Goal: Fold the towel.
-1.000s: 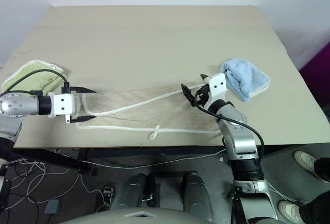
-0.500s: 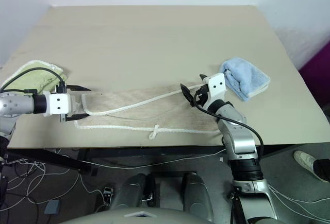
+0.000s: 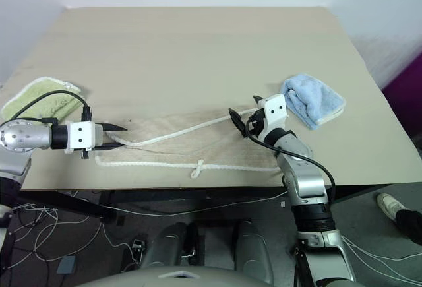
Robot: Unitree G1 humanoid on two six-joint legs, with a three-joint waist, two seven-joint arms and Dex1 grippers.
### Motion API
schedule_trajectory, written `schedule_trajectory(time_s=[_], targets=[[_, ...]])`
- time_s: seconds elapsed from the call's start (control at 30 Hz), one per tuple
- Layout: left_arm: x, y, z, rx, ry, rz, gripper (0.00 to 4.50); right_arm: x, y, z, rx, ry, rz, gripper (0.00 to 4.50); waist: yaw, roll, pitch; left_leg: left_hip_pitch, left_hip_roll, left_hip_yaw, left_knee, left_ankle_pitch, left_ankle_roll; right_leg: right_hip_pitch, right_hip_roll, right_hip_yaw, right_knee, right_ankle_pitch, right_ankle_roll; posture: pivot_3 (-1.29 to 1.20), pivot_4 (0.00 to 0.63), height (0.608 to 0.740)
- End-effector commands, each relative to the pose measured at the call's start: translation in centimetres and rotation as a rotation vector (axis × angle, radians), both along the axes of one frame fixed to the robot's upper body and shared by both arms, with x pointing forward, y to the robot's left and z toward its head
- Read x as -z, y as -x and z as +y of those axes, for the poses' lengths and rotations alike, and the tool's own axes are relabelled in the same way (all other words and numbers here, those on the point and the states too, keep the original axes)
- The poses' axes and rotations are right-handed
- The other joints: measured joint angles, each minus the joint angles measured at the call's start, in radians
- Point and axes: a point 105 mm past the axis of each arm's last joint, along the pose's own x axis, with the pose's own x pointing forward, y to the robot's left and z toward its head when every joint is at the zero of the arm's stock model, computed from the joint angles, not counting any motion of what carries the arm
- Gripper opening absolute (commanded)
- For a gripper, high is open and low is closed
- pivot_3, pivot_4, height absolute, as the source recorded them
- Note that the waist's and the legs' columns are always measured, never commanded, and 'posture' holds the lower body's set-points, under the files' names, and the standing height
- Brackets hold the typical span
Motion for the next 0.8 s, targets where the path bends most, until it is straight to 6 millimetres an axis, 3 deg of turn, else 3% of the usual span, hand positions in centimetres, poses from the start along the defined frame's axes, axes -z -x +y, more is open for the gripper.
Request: schedule_trajectory(time_s=[0.03, 0.07, 0.23, 0.43, 0.57, 0.8], targets=[[-1.2, 0.0, -0.1, 0.003, 0.034, -0.033, 0.42, -1.4, 0.2, 0.2, -0.007, -0.003, -0.054, 4.50, 0.000, 0.000, 0.000, 0.000, 0.000, 0.000, 0.000, 0.000, 0.000, 0.000, 0.000, 0.000, 0.000, 0.000, 0.000, 0.00, 0.150, 0.740], [-1.2, 0.0, -0.1, 0.003, 0.040, -0.033, 0.09, -1.4, 0.2, 0.2, -0.007, -0.003, -0.054, 4.50, 0.000, 0.000, 0.000, 0.000, 0.000, 0.000, 0.000, 0.000, 0.000, 0.000, 0.000, 0.000, 0.000, 0.000, 0.000, 0.00, 0.150, 0.740], [-1.7, -0.1, -0.1, -0.015, 0.082, -0.038, 0.03, -1.6, 0.1, 0.2, -0.009, 0.000, -0.060, 4.50, 0.000, 0.000, 0.000, 0.000, 0.000, 0.000, 0.000, 0.000, 0.000, 0.000, 0.000, 0.000, 0.000, 0.000, 0.000, 0.00, 0.150, 0.740], [-3.7, -1.7, 0.4, -0.201, 0.384, -0.021, 0.03, -2.4, 0.1, -0.8, 0.003, 0.118, -0.112, 4.50, 0.001, 0.000, 0.000, 0.000, 0.000, 0.000, 0.001, 0.000, 0.000, 0.000, 0.000, 0.000, 0.000, 0.000, 0.000, 0.00, 0.150, 0.740], [-3.8, -1.3, 0.7, -0.255, 0.469, -0.009, 0.03, -3.6, -0.2, -3.5, 0.007, 0.407, -0.179, 4.50, -0.001, 0.000, 0.000, 0.000, 0.000, 0.000, 0.001, 0.001, -0.002, 0.000, 0.000, 0.000, 0.000, -0.001, 0.001, 0.00, 0.150, 0.740], [-2.7, -0.8, 0.3, -0.276, 0.472, -0.001, 0.03, -2.9, -1.6, -6.2, -0.053, 0.811, -0.215, 4.50, -0.001, 0.000, 0.000, 0.001, 0.000, 0.000, 0.001, 0.001, -0.001, 0.000, 0.000, 0.001, 0.000, -0.001, 0.001, 0.00, 0.150, 0.740]])
